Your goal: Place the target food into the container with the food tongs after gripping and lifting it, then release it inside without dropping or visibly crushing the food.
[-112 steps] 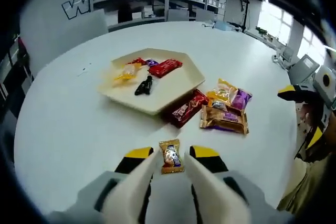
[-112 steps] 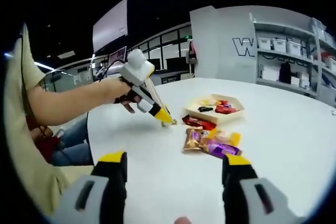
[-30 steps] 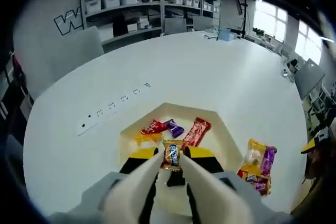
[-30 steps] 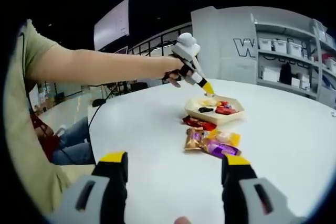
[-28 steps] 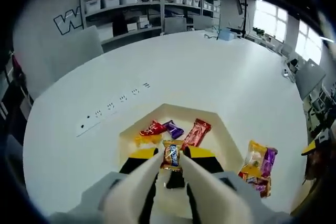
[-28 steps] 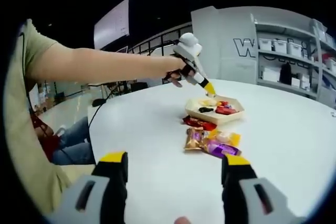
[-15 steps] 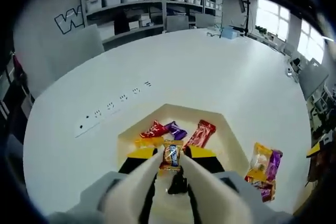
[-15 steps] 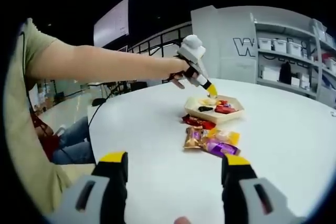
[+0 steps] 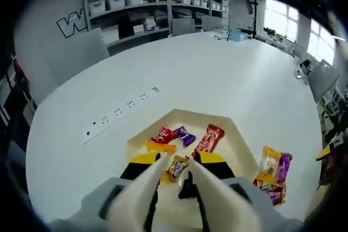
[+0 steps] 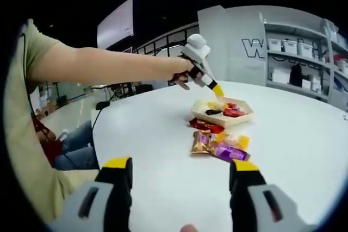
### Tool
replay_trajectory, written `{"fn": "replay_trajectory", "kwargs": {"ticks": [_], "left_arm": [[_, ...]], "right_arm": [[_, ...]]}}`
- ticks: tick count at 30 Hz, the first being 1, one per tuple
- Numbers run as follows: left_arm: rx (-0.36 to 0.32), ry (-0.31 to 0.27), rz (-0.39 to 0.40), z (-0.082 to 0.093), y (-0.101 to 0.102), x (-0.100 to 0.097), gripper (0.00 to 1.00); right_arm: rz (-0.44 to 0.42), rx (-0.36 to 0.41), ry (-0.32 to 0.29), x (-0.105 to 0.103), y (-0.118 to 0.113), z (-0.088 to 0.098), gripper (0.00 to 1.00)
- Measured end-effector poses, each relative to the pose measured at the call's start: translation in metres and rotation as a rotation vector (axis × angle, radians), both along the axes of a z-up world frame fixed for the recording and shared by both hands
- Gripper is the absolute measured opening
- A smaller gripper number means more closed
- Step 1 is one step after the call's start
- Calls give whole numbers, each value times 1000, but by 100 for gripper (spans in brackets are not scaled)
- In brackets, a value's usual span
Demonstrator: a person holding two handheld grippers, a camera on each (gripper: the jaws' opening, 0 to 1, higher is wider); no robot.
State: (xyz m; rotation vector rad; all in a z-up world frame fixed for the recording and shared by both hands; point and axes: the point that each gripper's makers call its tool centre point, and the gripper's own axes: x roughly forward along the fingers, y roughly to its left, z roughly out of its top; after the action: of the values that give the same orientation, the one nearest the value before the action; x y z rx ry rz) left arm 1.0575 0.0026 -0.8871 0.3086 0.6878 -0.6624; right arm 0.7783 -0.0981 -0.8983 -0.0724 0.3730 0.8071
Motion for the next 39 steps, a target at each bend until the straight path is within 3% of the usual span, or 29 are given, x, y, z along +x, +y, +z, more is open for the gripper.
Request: {"fn": "replay_trajectory", "kwargs": {"ticks": [3, 18, 28, 39], "left_arm": [[26, -5, -20, 0, 3, -5, 24], [2, 28, -120, 7, -2, -43, 23], [-13, 11, -228, 11, -13, -94, 24], [-18, 32, -336, -2, -23, -145, 24]], "right_arm": [[1, 0, -1, 0, 1, 0, 71], [8, -3, -6, 0, 4, 3, 71], [9, -4, -10, 2, 5, 4, 71], [13, -7, -13, 1, 6, 5, 71]]}}
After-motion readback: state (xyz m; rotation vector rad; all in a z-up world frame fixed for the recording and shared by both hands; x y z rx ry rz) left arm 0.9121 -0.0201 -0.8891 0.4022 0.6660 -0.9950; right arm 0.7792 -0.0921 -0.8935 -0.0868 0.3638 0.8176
